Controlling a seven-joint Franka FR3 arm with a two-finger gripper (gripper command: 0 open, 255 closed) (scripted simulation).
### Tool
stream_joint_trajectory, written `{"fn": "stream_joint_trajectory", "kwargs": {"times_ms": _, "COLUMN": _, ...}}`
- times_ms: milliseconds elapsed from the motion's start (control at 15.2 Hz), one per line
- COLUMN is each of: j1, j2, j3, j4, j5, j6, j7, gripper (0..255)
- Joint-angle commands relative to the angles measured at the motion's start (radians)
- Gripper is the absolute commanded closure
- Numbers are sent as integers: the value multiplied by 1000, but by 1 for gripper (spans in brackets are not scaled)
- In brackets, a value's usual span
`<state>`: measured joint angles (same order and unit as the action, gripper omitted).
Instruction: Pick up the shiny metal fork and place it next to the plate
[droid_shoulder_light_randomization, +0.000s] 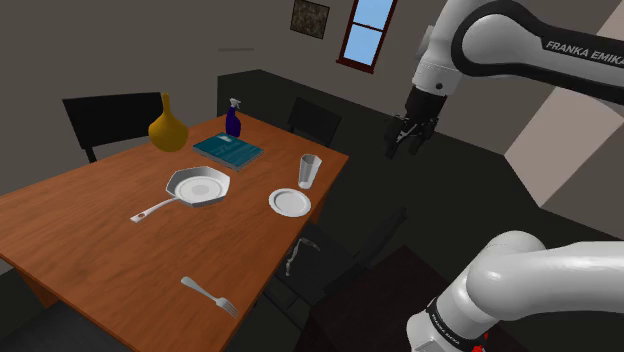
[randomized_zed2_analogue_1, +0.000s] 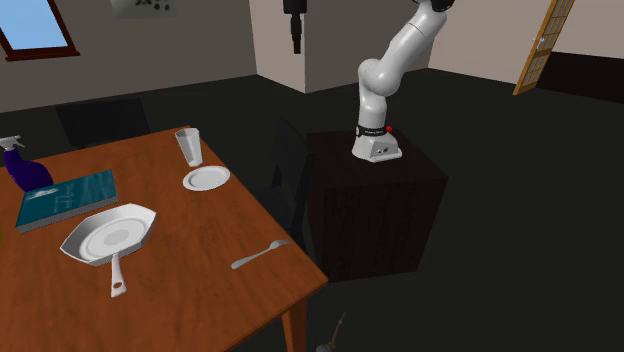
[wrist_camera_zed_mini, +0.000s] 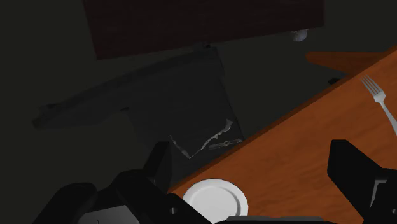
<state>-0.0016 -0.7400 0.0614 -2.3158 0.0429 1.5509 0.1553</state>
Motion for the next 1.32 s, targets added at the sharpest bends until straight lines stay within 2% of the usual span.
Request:
{"fn": "stream_joint_trajectory", "kwargs": {"times_ms": 0, "j1": 0, "j2": 0, "j3": 0, "j4": 0, "j5": 0, "j6": 0, "j7": 0, "gripper": 0}}
{"fn": "stream_joint_trajectory", "kwargs": {"times_ms": 660, "j1": 59, "j2": 165, "j3": 111, "j4": -141, "j5": 83, "j6": 295, "j7": 71, "gripper": 0}}
{"fn": "stream_joint_trajectory", "kwargs": {"times_ms": 1254, "j1": 103, "j2": 421, "j3": 215, "j4": -161, "j5": 122, "j6": 565, "j7": 137, "gripper": 0}}
